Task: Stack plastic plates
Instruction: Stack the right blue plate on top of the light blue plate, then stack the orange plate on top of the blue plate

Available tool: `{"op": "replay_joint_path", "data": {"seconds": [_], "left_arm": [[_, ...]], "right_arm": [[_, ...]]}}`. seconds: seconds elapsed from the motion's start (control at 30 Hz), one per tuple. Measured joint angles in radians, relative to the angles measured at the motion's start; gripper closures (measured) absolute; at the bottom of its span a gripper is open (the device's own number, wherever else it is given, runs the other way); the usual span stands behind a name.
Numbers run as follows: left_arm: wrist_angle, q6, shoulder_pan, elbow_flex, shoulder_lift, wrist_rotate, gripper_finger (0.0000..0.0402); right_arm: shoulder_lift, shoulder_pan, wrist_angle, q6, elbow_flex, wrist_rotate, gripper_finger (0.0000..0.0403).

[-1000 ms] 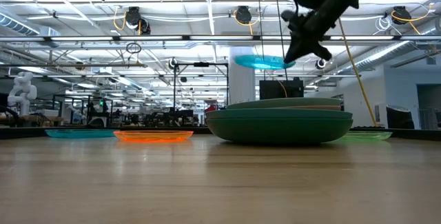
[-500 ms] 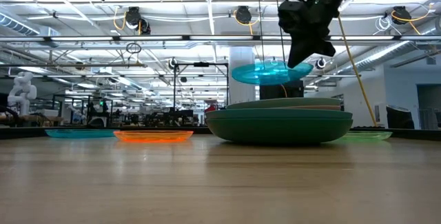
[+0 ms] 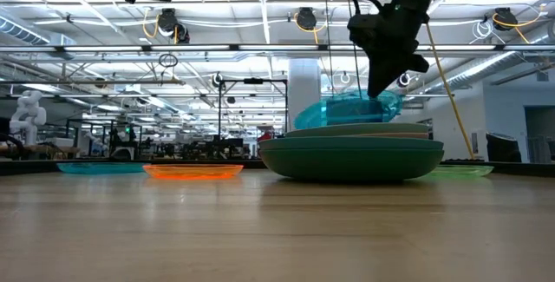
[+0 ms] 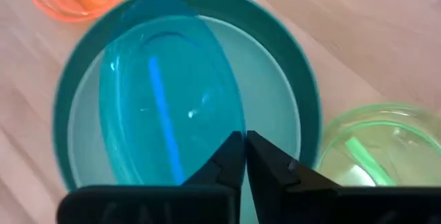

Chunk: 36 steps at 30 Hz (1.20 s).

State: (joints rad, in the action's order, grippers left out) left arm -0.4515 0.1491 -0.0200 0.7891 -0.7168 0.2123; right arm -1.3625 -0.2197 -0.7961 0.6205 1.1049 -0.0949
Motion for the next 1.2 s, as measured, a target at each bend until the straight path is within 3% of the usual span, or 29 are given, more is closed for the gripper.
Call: {"op": "replay_joint_path", "data": {"seconds": [0.3, 0.5, 0.87, 1.2], "left_arm": [[-0.012, -0.072, 0.001, 0.0, -0.043, 0.0, 0.0337], [-0.056, -0.225, 0.002, 0.0, -0.087, 0.0, 0.0337], [-0.094, -0.41, 0.002, 0.0, -0.309, 0.007, 0.0337], [-0.058, -0.531, -0.004, 0.0, -0.509, 0.041, 0.0337]], "right_arm": [[-0.026, 0.006, -0.003, -0.004, 0.0, -0.072, 0.0344], [-0.014, 0.041, 0.008, -0.012, 0.0, -0.178, 0.0323], [-0.015, 0.272, 0.115, -0.056, 0.0, -0.501, 0.0325], [-0.01, 0.484, 0.075, -0.201, 0.0, -0.511, 0.0325]]}}
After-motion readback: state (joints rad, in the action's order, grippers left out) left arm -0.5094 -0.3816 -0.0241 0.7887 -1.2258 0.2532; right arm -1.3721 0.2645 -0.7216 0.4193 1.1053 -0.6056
